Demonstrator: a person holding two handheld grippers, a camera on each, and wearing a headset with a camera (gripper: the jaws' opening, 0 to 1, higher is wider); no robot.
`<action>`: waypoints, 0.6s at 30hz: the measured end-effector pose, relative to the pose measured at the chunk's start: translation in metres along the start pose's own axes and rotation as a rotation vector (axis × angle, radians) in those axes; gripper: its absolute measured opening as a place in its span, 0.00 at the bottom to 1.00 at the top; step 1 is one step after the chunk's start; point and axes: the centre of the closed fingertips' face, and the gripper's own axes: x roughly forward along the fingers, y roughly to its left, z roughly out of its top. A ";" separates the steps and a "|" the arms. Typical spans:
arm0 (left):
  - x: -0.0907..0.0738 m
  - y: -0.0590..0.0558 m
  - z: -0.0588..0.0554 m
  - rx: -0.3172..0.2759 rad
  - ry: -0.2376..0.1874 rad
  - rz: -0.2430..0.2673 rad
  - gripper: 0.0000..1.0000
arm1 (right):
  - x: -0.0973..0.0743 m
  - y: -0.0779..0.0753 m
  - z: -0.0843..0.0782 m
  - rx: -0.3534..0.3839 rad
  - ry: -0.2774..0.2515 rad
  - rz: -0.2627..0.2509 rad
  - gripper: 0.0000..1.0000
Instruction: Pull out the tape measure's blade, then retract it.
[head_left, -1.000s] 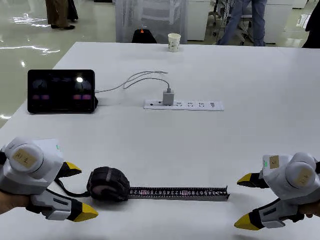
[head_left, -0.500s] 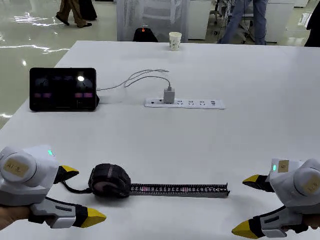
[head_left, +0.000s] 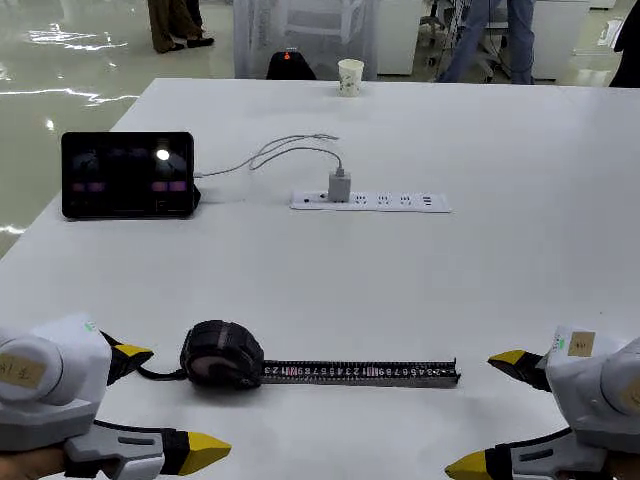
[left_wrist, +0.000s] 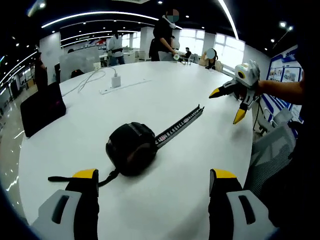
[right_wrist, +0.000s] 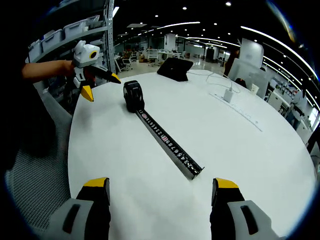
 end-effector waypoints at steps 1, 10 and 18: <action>0.000 -0.001 0.000 -0.006 -0.007 0.004 0.89 | 0.000 0.001 0.001 0.007 -0.007 -0.005 0.83; -0.003 -0.011 0.001 -0.037 -0.057 0.049 0.95 | 0.000 0.013 0.007 0.065 -0.051 -0.042 0.89; -0.003 -0.019 0.001 -0.058 -0.086 0.078 0.99 | -0.003 0.016 0.013 0.103 -0.079 -0.083 0.94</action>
